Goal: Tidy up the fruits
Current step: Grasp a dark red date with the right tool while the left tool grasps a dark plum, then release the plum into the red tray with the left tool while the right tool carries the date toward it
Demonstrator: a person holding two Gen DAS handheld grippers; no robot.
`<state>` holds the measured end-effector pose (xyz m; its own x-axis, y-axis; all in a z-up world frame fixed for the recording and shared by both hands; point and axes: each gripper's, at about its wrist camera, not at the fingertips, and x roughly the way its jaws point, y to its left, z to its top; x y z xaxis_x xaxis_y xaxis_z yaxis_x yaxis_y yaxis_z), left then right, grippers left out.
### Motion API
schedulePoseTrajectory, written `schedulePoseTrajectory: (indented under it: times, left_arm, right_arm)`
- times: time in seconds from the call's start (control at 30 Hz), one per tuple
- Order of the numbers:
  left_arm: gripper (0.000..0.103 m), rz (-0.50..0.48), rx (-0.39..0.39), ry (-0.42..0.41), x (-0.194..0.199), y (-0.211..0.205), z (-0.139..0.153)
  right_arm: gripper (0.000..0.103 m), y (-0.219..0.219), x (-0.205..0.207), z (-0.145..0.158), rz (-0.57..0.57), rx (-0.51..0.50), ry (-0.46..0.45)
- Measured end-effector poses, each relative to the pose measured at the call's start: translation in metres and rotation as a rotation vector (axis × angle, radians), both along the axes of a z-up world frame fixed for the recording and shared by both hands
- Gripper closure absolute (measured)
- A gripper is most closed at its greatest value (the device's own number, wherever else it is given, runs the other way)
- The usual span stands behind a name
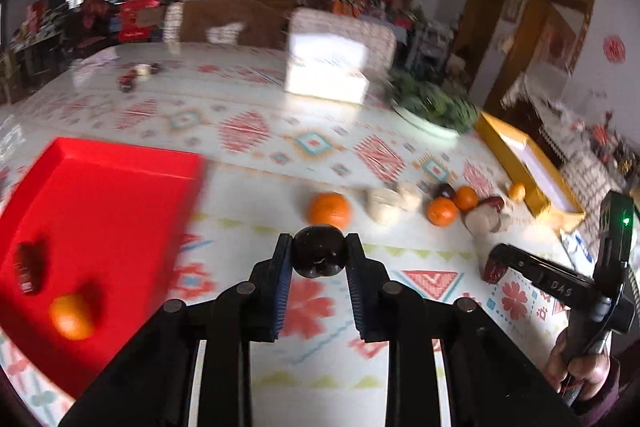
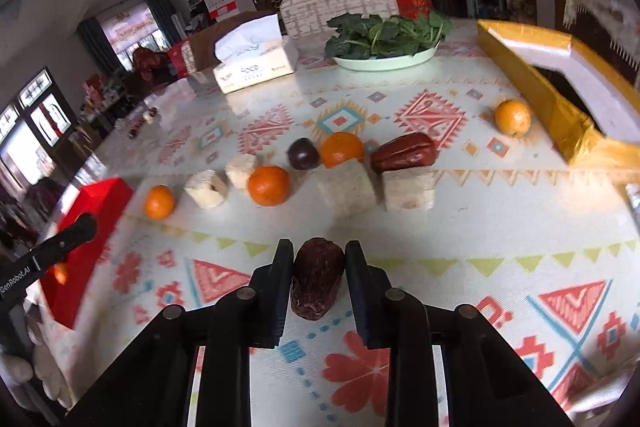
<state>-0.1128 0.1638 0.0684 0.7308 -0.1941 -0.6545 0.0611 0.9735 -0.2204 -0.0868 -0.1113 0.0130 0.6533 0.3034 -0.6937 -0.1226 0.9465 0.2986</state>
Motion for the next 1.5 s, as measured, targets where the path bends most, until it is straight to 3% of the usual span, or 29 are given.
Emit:
schedulePoseTrajectory:
  times: [0.13, 0.3, 0.6, 0.73, 0.83, 0.93, 1.1, 1.2, 1.3, 1.5]
  left_arm:
    - [0.078, 0.067, -0.022, -0.036, -0.017, 0.044, 0.013]
    - [0.078, 0.154, -0.040, -0.065, -0.028, 0.095, 0.022]
    - [0.078, 0.258, -0.024, -0.031, -0.017, 0.164, 0.012]
    - [0.078, 0.287, -0.034, -0.012, -0.011, 0.187, 0.004]
    - [0.078, 0.290, -0.045, -0.006, -0.008, 0.196, -0.002]
    - [0.078, 0.289, -0.033, 0.018, 0.002, 0.200, -0.012]
    - [0.074, 0.306, -0.046, 0.041, 0.012, 0.205, -0.022]
    - [0.054, 0.320, -0.076, 0.021, 0.006, 0.208, -0.019]
    - [0.053, 0.334, -0.084, -0.013, -0.007, 0.209, -0.012]
    - [0.048, 0.363, -0.109, -0.057, -0.032, 0.208, -0.003]
  right_arm:
    - [0.075, 0.000, -0.005, 0.015, 0.034, 0.146, 0.018]
    - [0.076, 0.035, -0.006, 0.047, 0.111, 0.166, -0.009]
    - [0.083, 0.174, 0.011, 0.077, 0.363, 0.162, -0.008]
    - [0.084, 0.238, 0.024, 0.072, 0.446, 0.139, 0.020]
    - [0.083, 0.262, 0.029, 0.066, 0.452, 0.074, 0.001]
    - [0.076, 0.264, 0.033, 0.049, 0.440, -0.009, 0.022]
    - [0.075, 0.256, 0.025, 0.018, 0.500, -0.043, 0.096]
    - [0.075, 0.257, 0.025, 0.005, 0.526, -0.008, 0.145]
    - [0.075, 0.258, 0.025, -0.001, 0.524, 0.050, 0.172]
    - [0.075, 0.271, 0.023, -0.013, 0.496, 0.034, 0.191]
